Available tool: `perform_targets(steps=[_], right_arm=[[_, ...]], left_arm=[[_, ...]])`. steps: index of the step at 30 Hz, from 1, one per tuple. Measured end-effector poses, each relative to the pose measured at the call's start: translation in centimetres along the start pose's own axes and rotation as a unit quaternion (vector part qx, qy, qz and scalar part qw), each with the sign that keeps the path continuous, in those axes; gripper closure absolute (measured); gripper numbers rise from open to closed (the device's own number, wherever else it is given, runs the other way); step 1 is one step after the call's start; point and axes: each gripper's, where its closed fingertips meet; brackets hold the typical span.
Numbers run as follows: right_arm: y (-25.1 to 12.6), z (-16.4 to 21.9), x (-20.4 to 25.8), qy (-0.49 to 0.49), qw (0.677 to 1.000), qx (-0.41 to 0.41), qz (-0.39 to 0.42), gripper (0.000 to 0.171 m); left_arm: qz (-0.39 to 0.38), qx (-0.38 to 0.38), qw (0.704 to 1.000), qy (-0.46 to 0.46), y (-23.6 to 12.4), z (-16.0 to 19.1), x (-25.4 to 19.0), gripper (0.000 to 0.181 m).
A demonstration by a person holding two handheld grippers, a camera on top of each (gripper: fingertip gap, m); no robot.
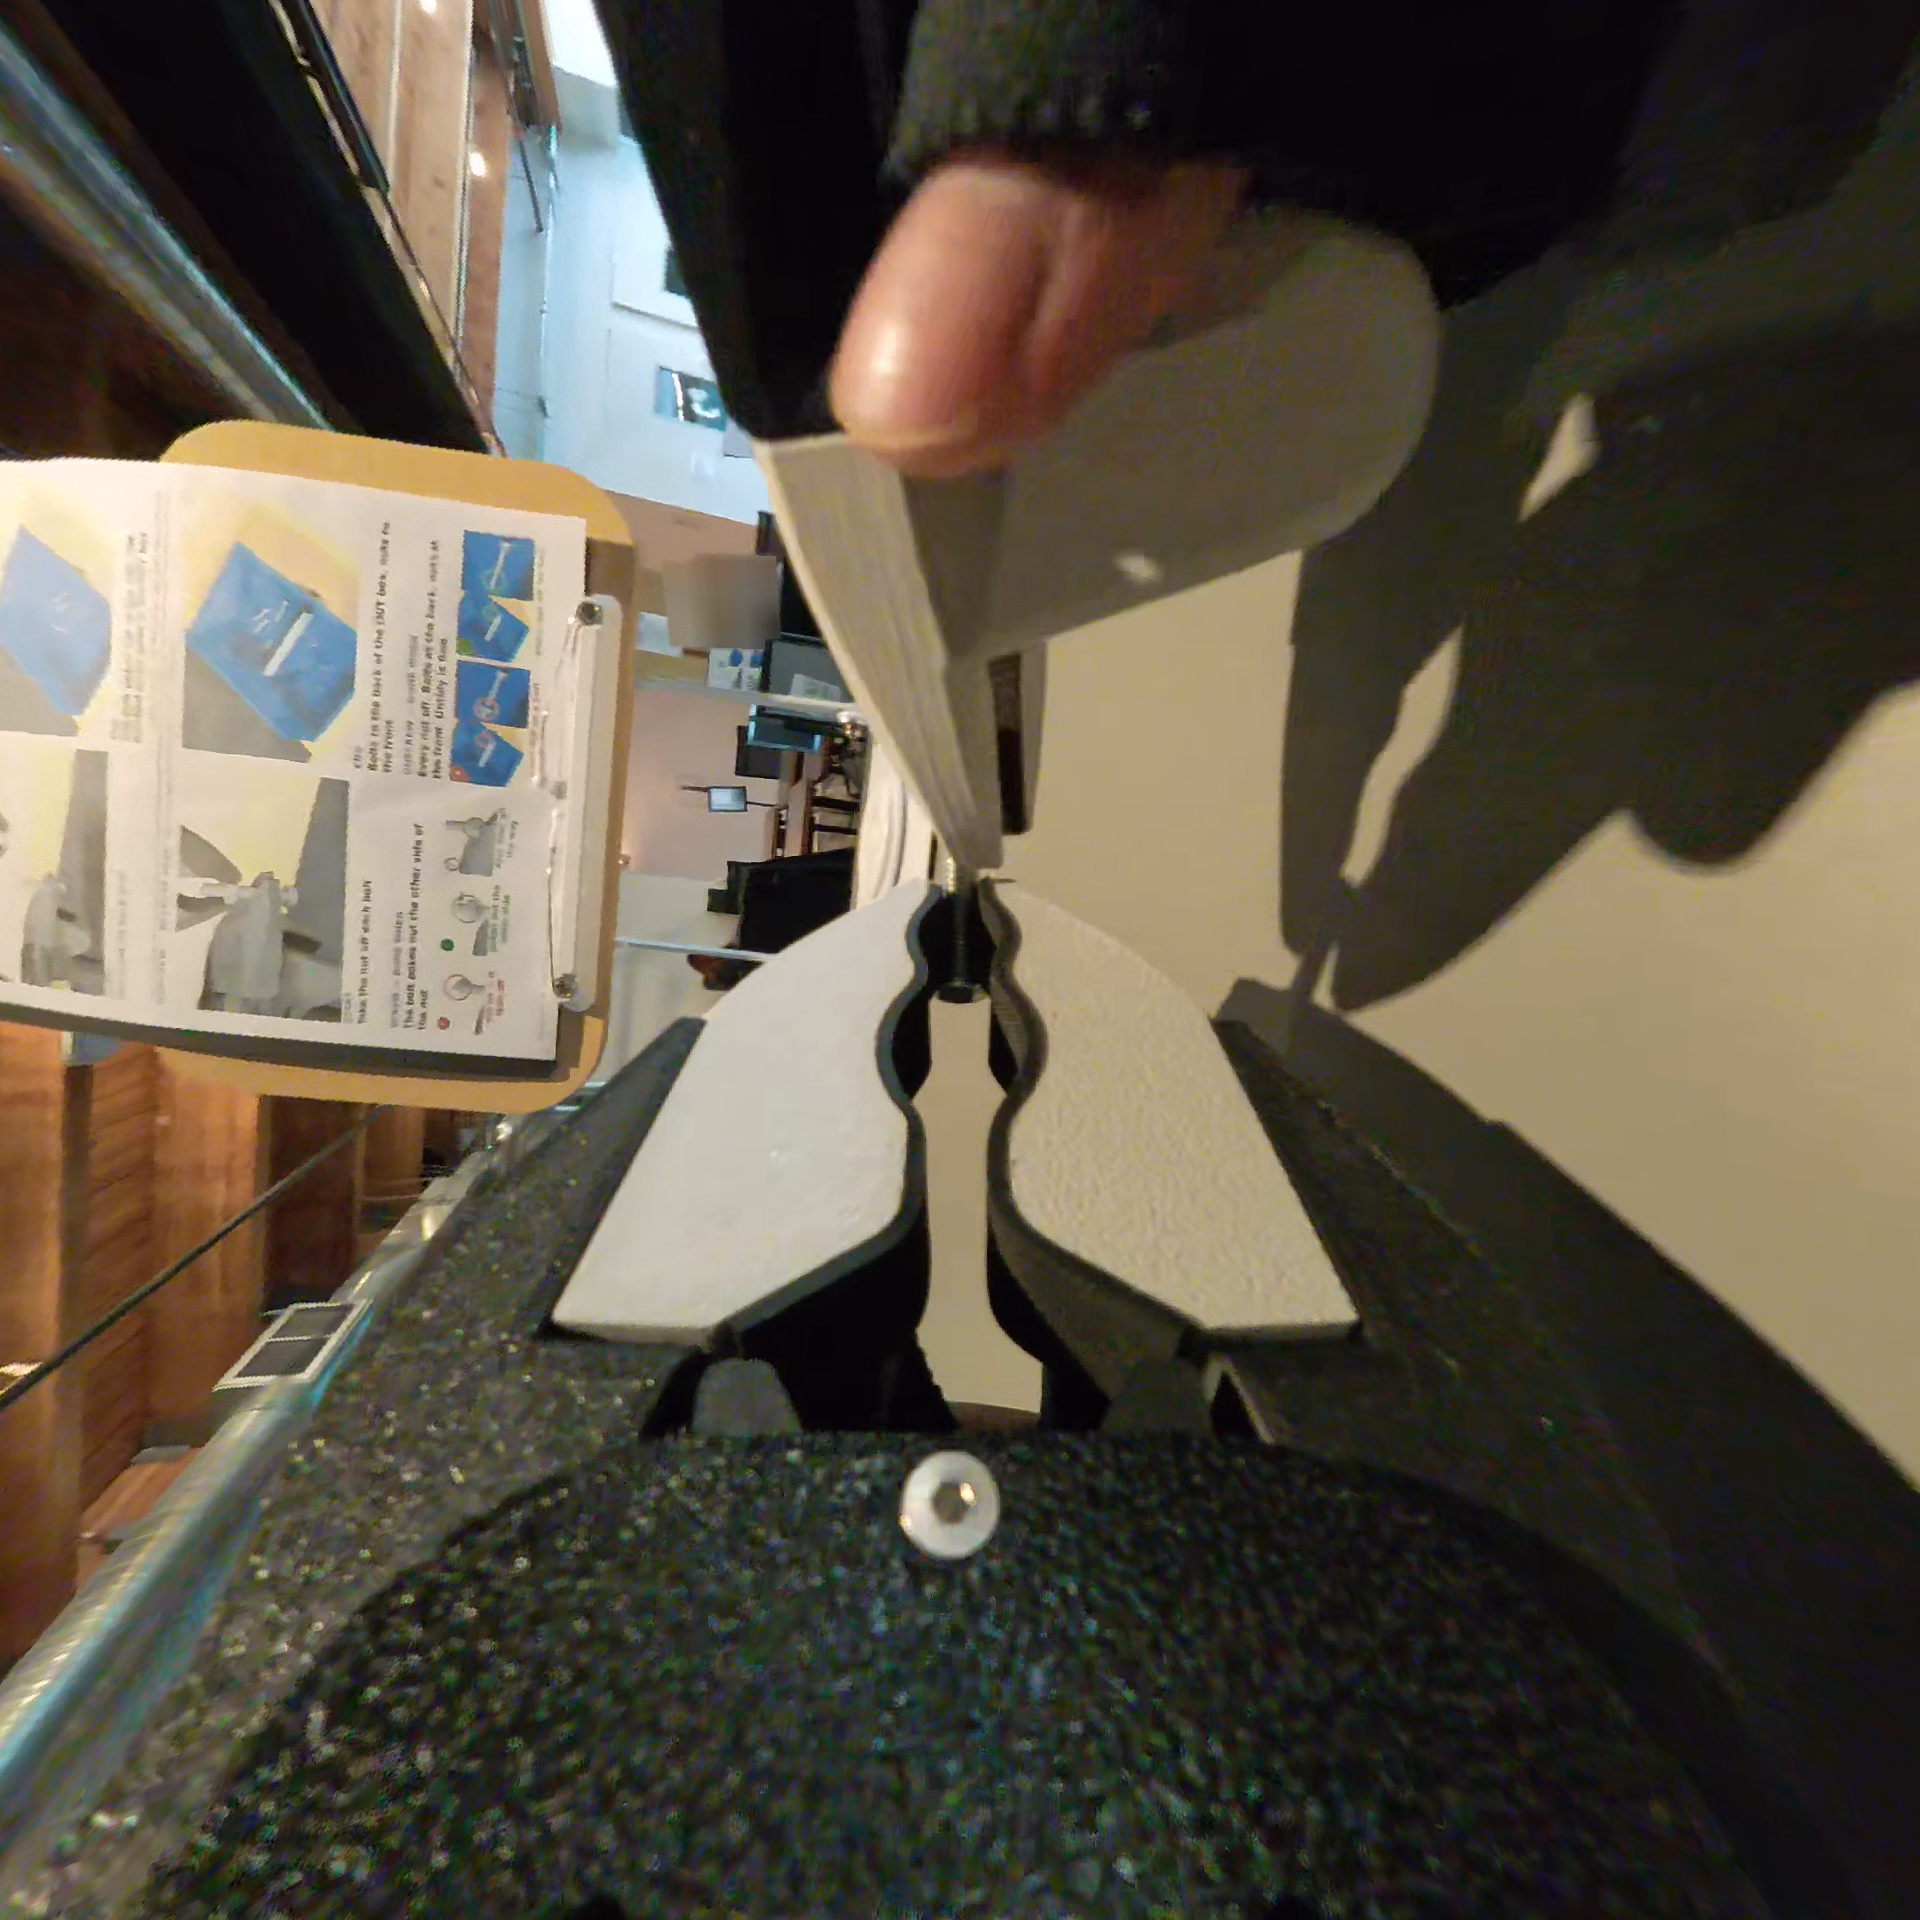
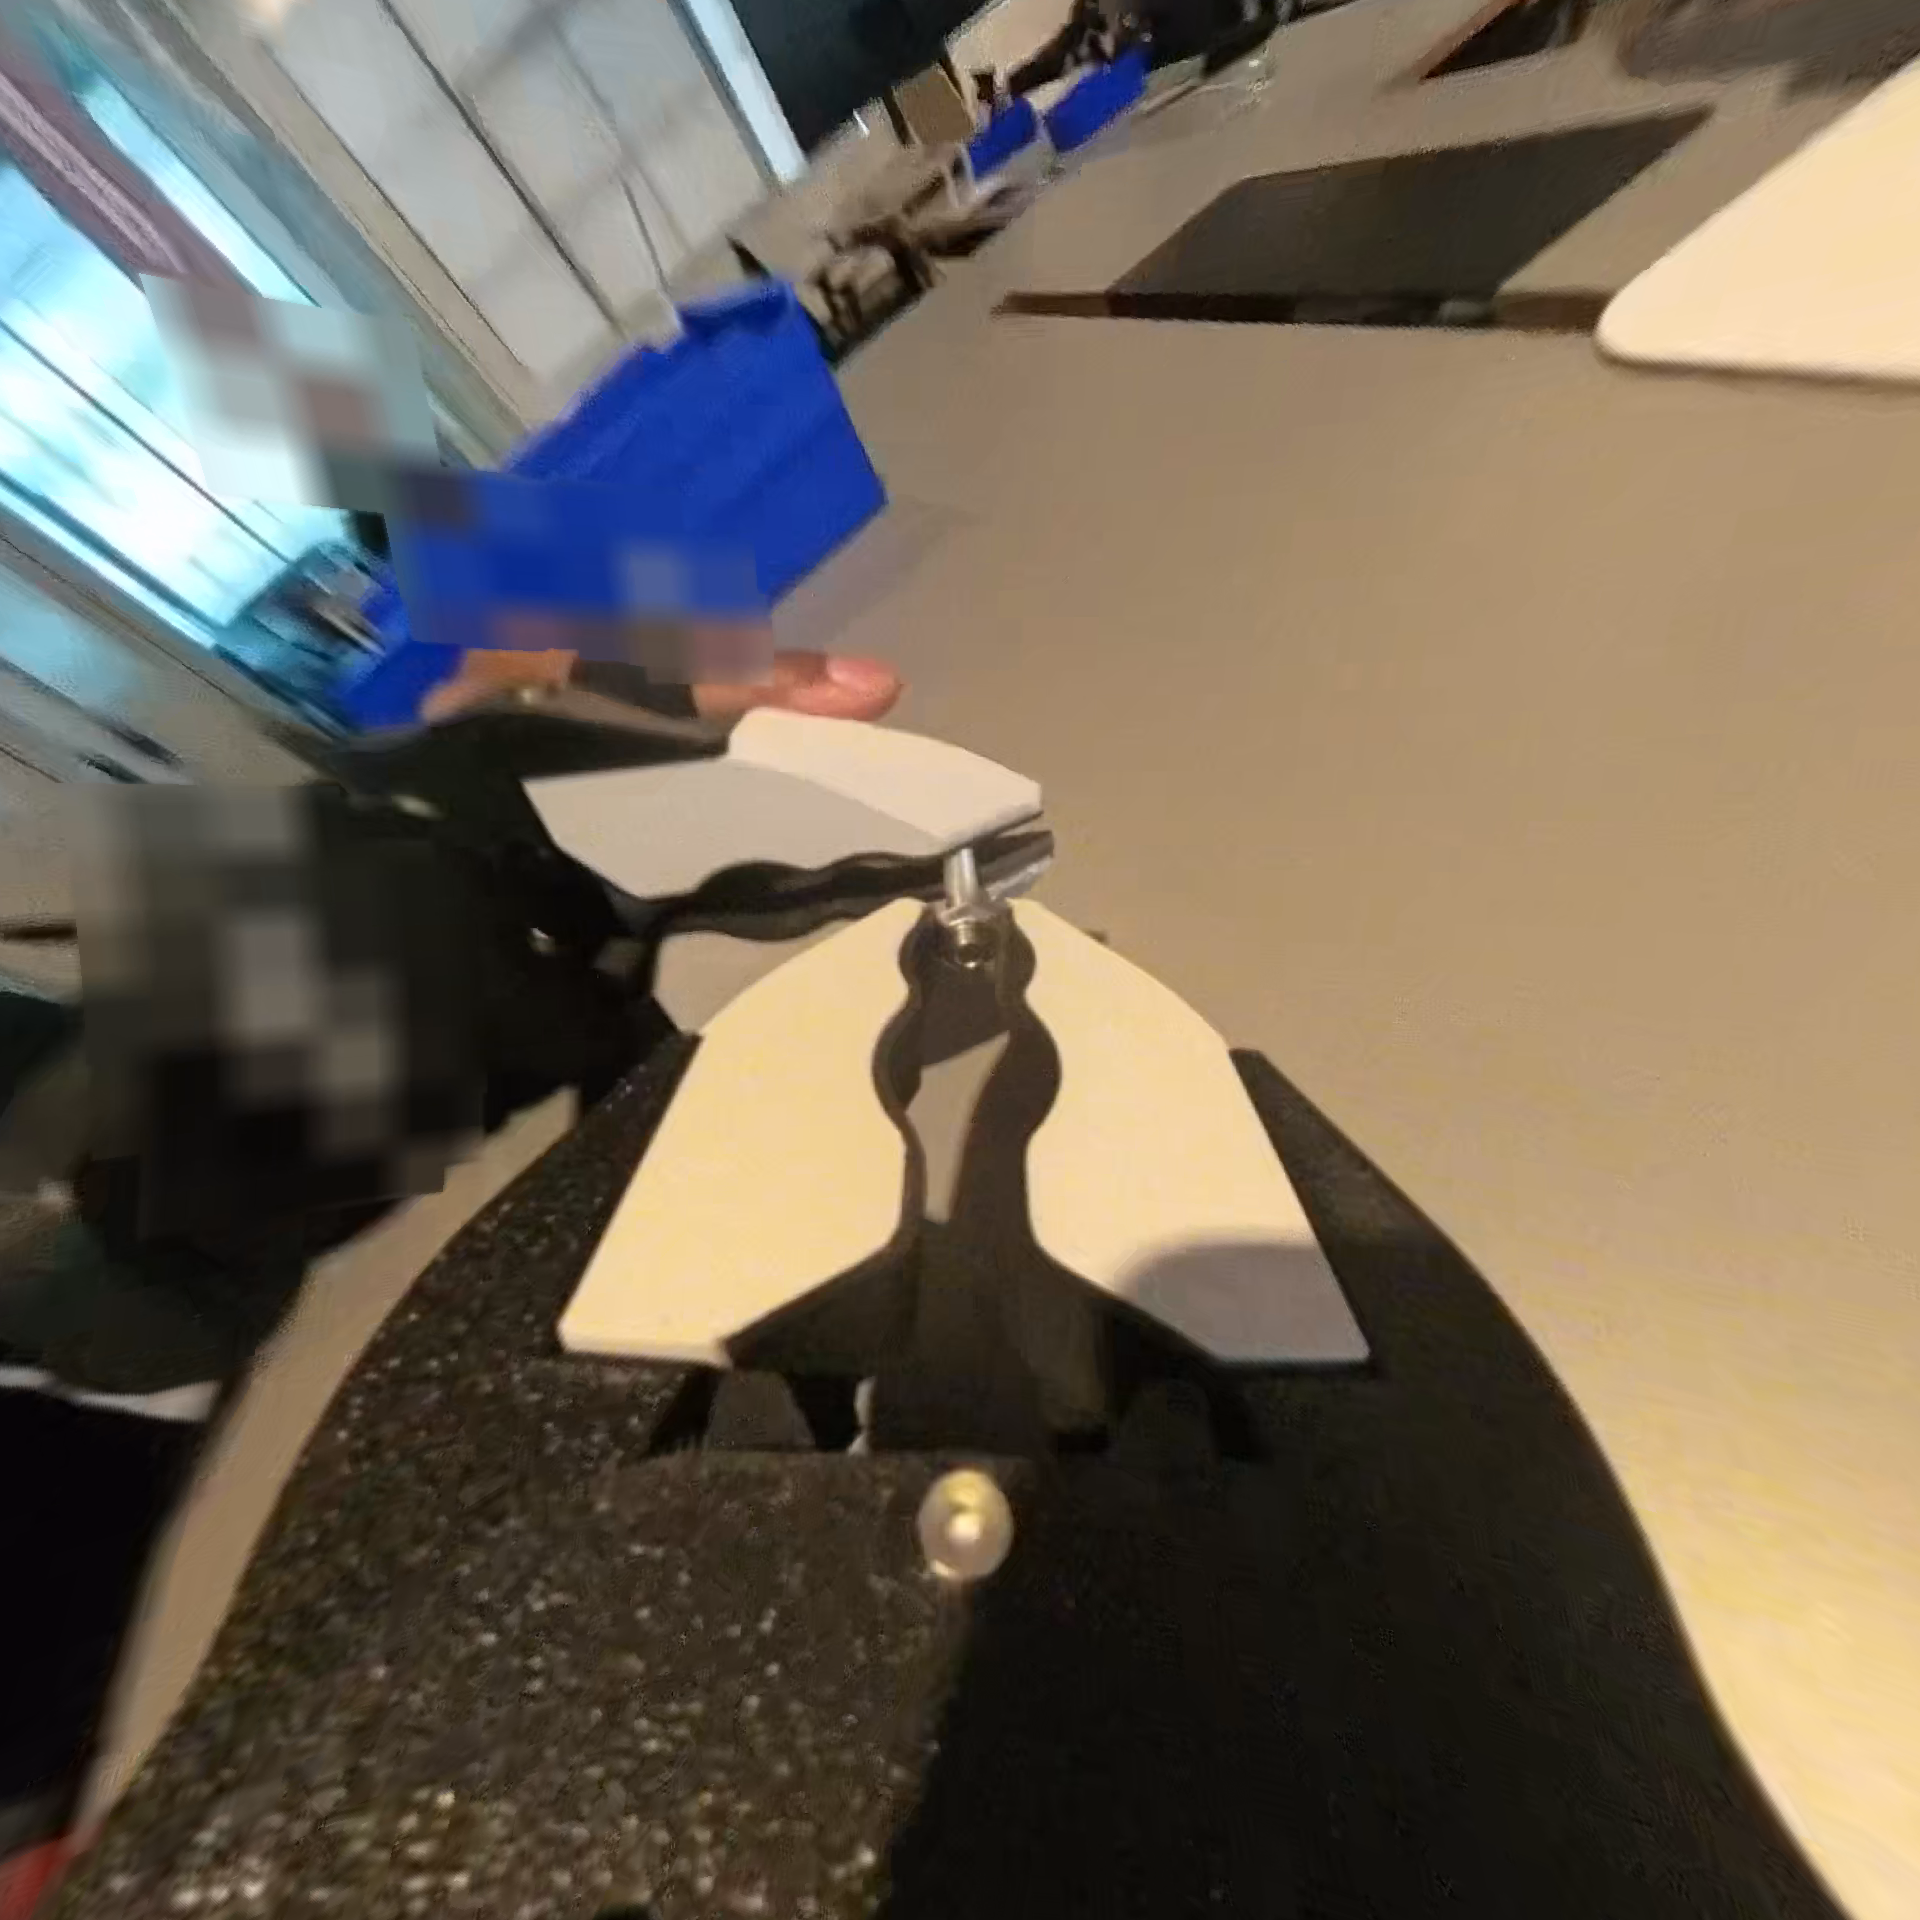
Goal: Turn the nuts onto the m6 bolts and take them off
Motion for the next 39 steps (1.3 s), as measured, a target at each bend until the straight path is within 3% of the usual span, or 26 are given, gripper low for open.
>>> perform_targets(steps=[3, 4, 7, 10, 19, 26, 39], right_arm=[[-0.5, -0.7, 0.3, 0.023, 0.998, -0.030, -0.041, 0.159], [-0.7, -1.1, 0.3, 0.007, 0.998, -0.038, -0.041, 0.148], [-1.6, -1.9, -0.4, -0.088, 0.995, -0.039, 0.011, 0.119], [-2.2, -2.5, -0.7, -0.200, 0.978, -0.021, 0.055, 0.113], [-0.8, -0.6, 0.3, -0.350, 0.930, 0.065, 0.086, 0.132], [-1.4, -1.2, 0.6, -0.351, 0.932, 0.039, 0.085, 0.139], [-0.7, -0.1, -0.1, -0.343, 0.931, 0.083, 0.087, 0.147]], left_arm=[[-0.007, -0.001, 1.000, -0.027, 0.3, -0.4, 0.2, 0.176], [-0.004, -0.001, 0.999, -0.033, 0.4, -0.4, 0.0, 0.176], [0.004, -0.005, 0.998, -0.057, 0.4, -0.2, -0.3, 0.176], [-0.005, -0.010, 0.995, -0.095, 0.3, 0.2, 0.0, 0.176], [0.004, -0.018, 0.987, -0.162, 0.5, 0.1, -0.1, 0.176], [0.009, -0.019, 0.991, -0.135, -0.1, 0.1, -0.8, 0.176], [-0.008, -0.004, 0.997, -0.082, 0.0, 0.4, -1.1, 0.176]])
Point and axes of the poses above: each gripper's, where its closed fingertips meet, y out along the fingers, z out of its underside, x = y × z across the jaws, and after that the axes turned 12 degrees about -z, right-handed
